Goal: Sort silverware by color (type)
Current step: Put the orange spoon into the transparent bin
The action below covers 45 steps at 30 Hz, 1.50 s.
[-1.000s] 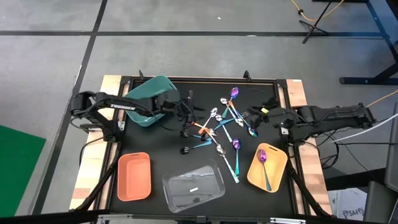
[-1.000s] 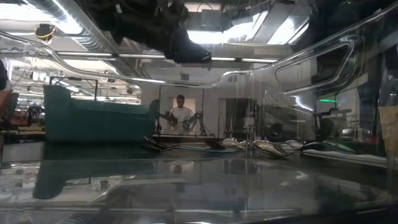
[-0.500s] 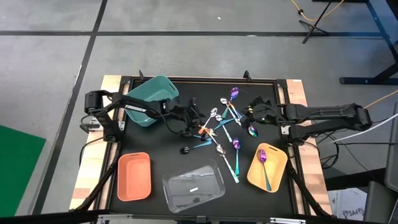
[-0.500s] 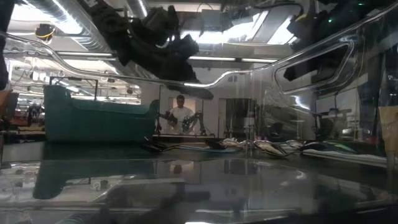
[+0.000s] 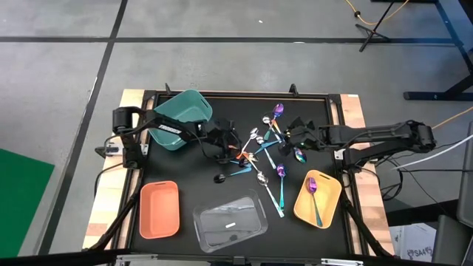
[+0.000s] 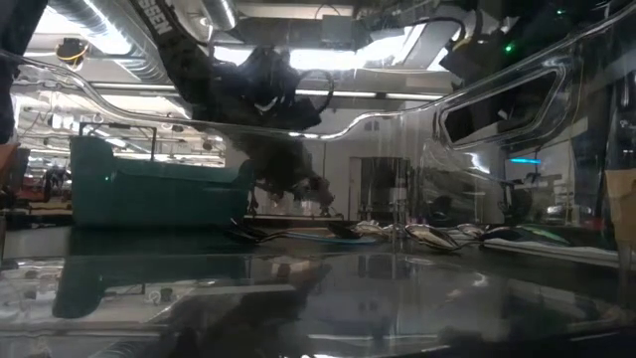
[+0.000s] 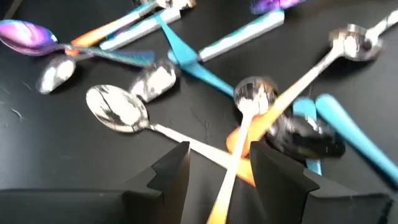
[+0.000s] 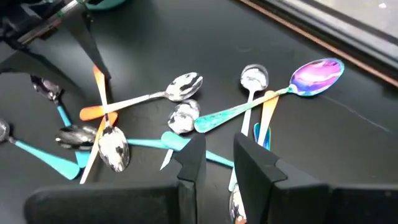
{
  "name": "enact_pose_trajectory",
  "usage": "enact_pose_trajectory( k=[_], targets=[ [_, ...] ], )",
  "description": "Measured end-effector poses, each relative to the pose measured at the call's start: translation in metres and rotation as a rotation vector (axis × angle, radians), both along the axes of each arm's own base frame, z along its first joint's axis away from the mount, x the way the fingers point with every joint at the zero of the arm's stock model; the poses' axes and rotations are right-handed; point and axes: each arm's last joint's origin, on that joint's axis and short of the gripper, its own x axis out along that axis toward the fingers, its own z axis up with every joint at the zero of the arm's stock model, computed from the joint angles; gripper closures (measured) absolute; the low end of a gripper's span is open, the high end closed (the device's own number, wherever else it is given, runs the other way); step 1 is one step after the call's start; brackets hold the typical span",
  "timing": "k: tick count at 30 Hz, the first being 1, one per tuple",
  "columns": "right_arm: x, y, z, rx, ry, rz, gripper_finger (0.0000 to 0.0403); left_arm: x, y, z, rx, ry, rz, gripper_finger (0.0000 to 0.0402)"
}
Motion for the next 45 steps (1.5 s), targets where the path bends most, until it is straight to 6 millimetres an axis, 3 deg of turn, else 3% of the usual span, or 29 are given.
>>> enact_pose_trajectory(
  k=[12,22,34,45],
  targets=[
    [0.001,0.0,-0.001,0.005,0.002,0.004,0.0331,-0.006,-0.001,-0.008,0.023,0.099,-0.019,0.0239],
    [0.001,0.0,-0.001,0.006,0.002,0.004,0.0331,-0.01,0.011,-0.013,0.009,0.132,0.013,0.0239],
    [0.001,0.0,-0.001,0.005,0.003,0.004,0.0331,-0.008,0.013,-0.031,-0.036,0.153,-0.015,0.024],
    [0.001,0.0,-0.001,0.005,0.003,0.004,0.0331,-0.009,0.013,-0.032,-0.044,0.161,-0.022,0.0322]
  ],
)
